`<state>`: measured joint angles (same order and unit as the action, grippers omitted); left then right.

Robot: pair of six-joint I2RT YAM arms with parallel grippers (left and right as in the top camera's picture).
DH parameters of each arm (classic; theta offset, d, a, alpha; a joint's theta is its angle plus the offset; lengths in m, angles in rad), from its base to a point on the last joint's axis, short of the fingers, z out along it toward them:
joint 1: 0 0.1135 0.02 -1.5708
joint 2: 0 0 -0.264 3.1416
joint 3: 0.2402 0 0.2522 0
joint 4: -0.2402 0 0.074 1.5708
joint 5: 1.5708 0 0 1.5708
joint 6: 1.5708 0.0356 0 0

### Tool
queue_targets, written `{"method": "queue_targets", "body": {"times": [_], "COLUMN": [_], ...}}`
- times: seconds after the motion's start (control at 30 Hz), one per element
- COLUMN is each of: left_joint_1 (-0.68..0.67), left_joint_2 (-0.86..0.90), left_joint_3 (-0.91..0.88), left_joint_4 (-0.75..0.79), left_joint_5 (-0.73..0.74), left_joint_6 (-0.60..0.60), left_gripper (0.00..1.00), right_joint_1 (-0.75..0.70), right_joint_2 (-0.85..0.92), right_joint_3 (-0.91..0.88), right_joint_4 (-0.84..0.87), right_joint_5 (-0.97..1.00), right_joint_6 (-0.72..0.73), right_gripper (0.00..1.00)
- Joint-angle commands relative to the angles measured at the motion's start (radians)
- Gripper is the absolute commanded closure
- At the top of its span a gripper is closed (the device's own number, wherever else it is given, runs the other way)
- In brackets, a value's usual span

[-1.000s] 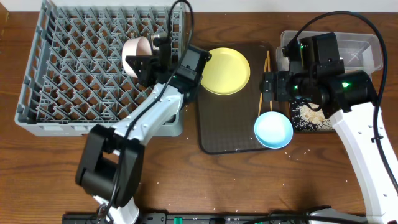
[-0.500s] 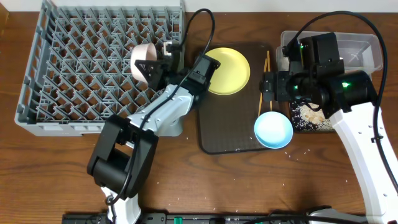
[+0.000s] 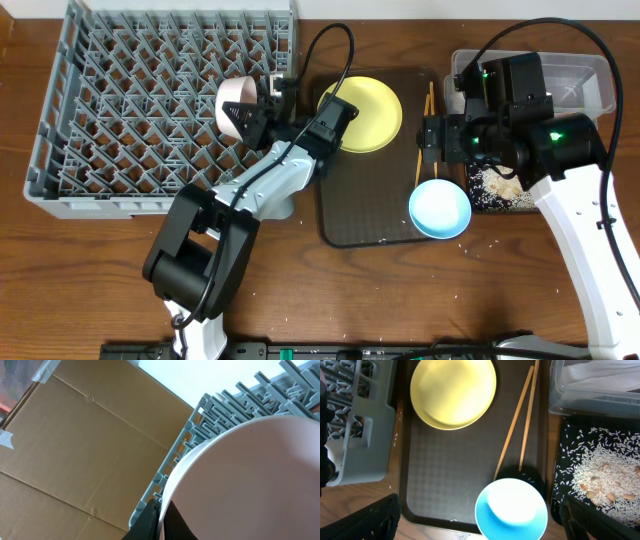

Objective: Sort waste into correct bins and load items into the dishwasher
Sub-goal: 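Set the pink-white bowl upright in the rack and open the left gripper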

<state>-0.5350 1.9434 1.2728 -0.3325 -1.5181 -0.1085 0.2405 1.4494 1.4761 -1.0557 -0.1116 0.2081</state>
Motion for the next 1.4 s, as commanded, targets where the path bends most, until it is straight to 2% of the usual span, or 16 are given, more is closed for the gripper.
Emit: {"method": "queue_targets", "body": {"times": [0.0, 0.23, 0.53, 0.63, 0.83, 1.07, 1.23, 1.37], "left_joint_1": [0.003, 0.003, 0.004, -0.01, -0.051, -0.076, -0.076, -0.076], "left_joint_2": [0.013, 0.013, 0.013, 0.013, 0.011, -0.016, -0.118, -0.24], "left_joint_3": [-0.01, -0.011, -0.011, -0.011, -0.01, -0.01, -0.01, -0.01], "left_joint_4": [0.002, 0.001, -0.001, -0.002, -0.002, -0.011, -0.04, -0.071], "left_joint_5": [-0.035, 0.058, 0.063, 0.11, 0.224, 0.415, 0.654, 0.876], "left_joint_6": [-0.038, -0.058, -0.061, -0.061, -0.06, -0.041, -0.047, -0.103], "left_gripper": [0.93, 0.93, 0.93, 0.92, 0.7, 0.55, 0.47, 0.42], "right_joint_1": [-0.007, -0.007, -0.007, -0.007, -0.007, -0.007, -0.007, -0.007], "right_joint_2": [0.004, 0.004, 0.004, 0.004, 0.004, 0.004, 0.004, 0.004], "right_joint_3": [0.001, 0.001, 0.001, 0.001, 0.001, 0.001, 0.001, 0.001], "right_joint_4": [-0.001, -0.001, 0.0, 0.0, 0.0, -0.001, -0.001, -0.001], "right_joint_5": [0.003, 0.003, 0.003, 0.003, 0.003, 0.003, 0.003, 0.003], "right_joint_6": [0.004, 0.004, 0.004, 0.004, 0.004, 0.004, 0.004, 0.004], "right_gripper": [0.01, 0.01, 0.01, 0.01, 0.01, 0.01, 0.01, 0.01]}}
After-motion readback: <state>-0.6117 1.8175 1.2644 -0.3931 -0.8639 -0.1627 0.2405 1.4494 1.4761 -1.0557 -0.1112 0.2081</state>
